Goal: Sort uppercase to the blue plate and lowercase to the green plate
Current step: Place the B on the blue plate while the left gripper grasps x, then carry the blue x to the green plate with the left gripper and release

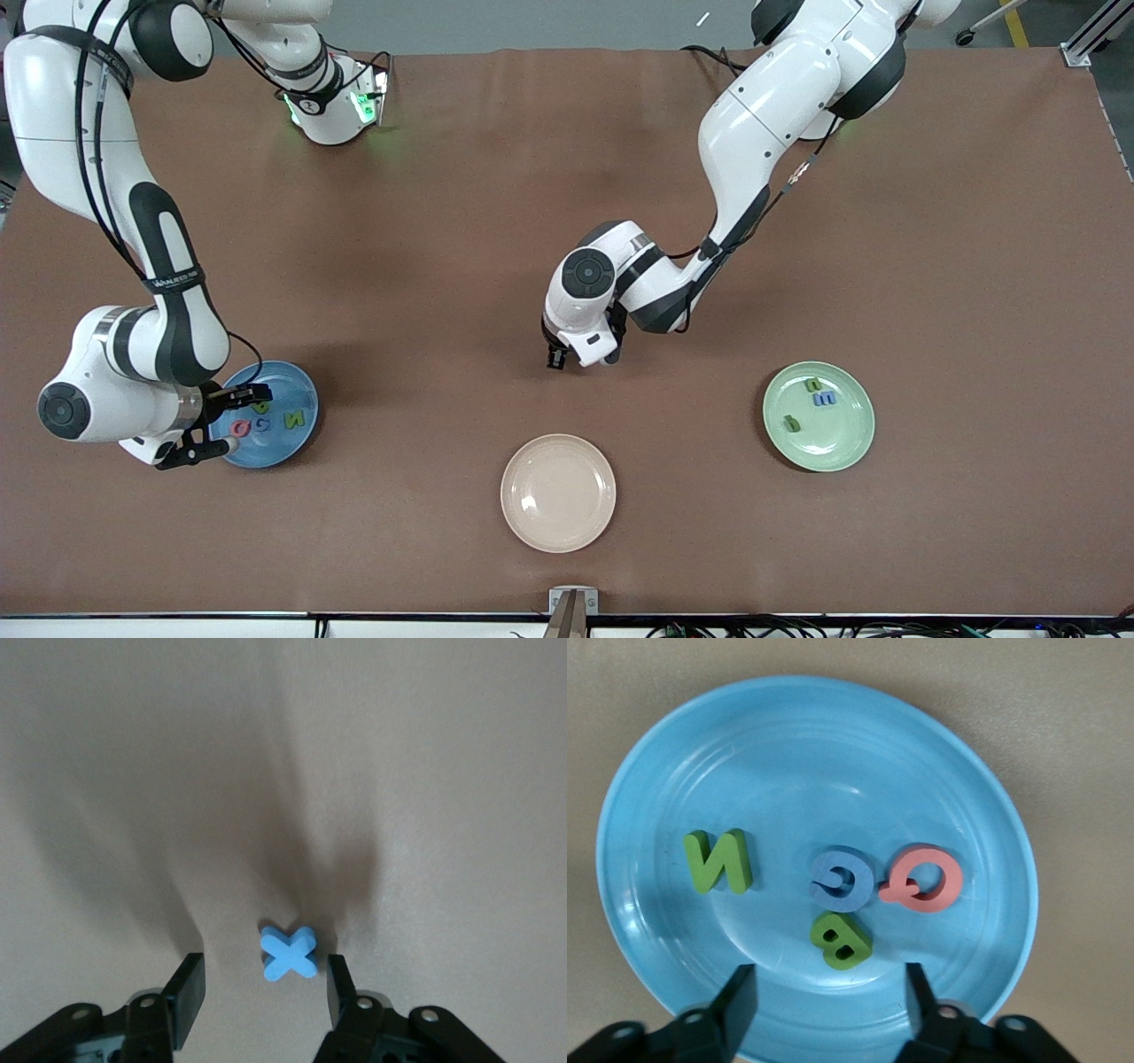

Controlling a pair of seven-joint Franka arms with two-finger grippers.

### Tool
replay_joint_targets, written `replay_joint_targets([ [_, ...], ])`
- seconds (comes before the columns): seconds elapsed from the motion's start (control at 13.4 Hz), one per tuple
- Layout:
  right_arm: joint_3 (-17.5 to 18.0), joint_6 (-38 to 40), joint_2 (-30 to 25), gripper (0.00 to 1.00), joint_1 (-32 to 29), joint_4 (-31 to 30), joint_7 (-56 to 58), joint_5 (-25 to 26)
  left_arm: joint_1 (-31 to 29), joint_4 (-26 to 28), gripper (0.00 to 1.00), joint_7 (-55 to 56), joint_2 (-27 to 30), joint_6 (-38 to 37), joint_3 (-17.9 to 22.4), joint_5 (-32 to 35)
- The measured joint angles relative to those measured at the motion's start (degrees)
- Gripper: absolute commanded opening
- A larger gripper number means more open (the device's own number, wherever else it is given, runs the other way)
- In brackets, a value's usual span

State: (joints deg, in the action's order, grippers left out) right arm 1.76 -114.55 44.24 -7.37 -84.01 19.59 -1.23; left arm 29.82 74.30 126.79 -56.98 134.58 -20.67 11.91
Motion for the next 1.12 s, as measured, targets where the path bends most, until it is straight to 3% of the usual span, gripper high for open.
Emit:
replay_joint_targets([
  [0.22, 0.2, -0.7, -0.8, 1.0, -0.4, 2.1, 0.0, 0.0, 0.1, -0.2, 0.4, 0.0, -0.1, 0.5, 0.1, 0.0],
  [0.52, 0.5, -0.2, -7.7, 1.0, -0.5, 5.0, -1.1, -0.1, 0.1, -0.2, 0.05, 0.0, -0.1, 0.4, 0.1, 0.0],
  [0.82, 0.9, 10.5, -19.4, 1.0, -0.5, 5.1, -9.8, -0.1, -0.2, -1.0, 0.03, -1.7, 0.6, 0.2, 0.7, 0.1],
  [1.12, 1.5, 18.3, -27.3, 1.0, -0.3, 5.0, -11.0, -0.1, -1.0, -1.2, 0.01, -3.1, 3.0, -3.3, 0.9, 0.1],
])
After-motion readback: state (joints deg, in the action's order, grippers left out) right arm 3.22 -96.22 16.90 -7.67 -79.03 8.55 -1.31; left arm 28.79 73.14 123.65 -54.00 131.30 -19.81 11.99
